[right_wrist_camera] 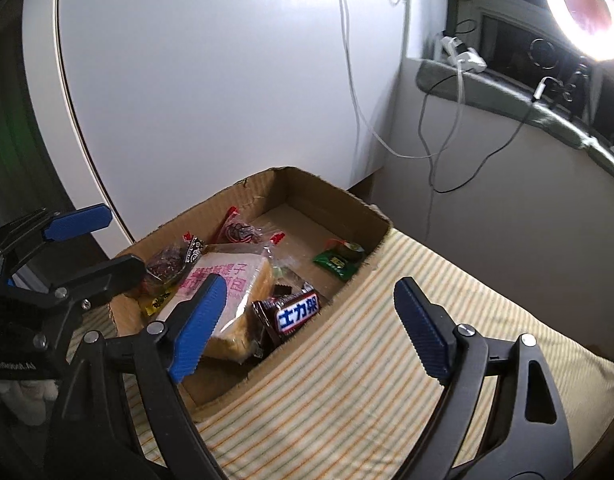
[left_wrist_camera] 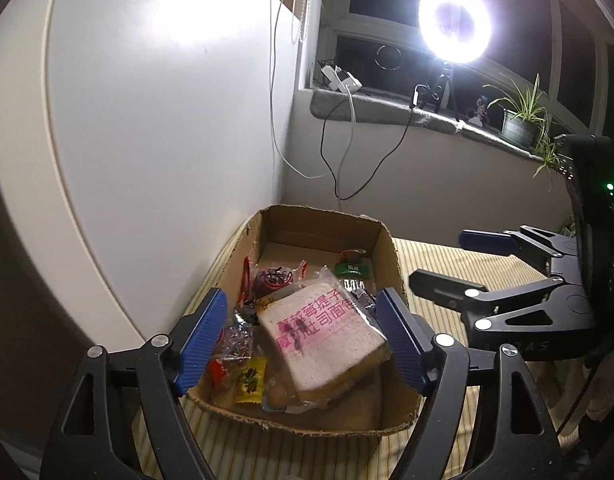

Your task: Organize snacks

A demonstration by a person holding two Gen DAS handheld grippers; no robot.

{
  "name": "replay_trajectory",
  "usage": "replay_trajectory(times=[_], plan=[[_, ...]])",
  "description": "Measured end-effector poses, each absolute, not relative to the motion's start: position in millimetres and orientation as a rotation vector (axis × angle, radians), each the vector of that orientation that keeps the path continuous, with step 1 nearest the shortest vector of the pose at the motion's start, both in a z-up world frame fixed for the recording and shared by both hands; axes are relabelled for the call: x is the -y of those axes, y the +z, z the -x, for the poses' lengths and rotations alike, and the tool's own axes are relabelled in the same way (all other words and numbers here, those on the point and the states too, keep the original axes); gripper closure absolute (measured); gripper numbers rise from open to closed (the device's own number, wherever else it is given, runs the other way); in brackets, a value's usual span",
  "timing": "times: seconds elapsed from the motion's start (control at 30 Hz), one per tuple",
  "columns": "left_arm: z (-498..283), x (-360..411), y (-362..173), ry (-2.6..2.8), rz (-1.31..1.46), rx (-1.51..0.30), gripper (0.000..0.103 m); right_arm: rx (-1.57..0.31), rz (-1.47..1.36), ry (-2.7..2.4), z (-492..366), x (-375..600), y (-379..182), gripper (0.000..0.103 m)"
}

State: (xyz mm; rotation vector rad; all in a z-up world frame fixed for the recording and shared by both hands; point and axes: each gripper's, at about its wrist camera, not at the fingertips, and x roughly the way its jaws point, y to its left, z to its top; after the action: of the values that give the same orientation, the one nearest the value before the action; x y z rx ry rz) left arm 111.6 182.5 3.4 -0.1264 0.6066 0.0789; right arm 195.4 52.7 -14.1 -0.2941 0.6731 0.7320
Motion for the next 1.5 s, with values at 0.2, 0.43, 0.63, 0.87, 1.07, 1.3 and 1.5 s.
replay_trajectory(times=[0.2,0.43,0.63,0.87,1.07,1.3,1.5], plan=[[-99,-176,9,0.119,0.117,-0.594,0.025,-0.643,0.297,0.676,-182,-39,-8,0.015],[-84,-163,15,0.141,0.109,-0.581,0.024,-0.622,0.272,0.637,-161,-19,-1,0.015],[-68,-146,21,0.153,0.083,-0.559,0.022,-0.577,0.245,0.588,-140,1,5,0.0],[-59,-133,21,0.143,0.083,-0.555,0.022,-0.573,0.241,0.569,-125,14,5,0.0],[-55,-128,24,0.14,0.08,-0.55,0.022,-0.57,0.242,0.561,-119,19,4,0.0],[-51,-127,26,0.148,0.087,-0.546,0.022,-0.571,0.232,0.561,-118,22,4,0.0],[-49,-127,27,0.152,0.085,-0.542,0.022,-0.571,0.229,0.569,-114,21,4,0.0]])
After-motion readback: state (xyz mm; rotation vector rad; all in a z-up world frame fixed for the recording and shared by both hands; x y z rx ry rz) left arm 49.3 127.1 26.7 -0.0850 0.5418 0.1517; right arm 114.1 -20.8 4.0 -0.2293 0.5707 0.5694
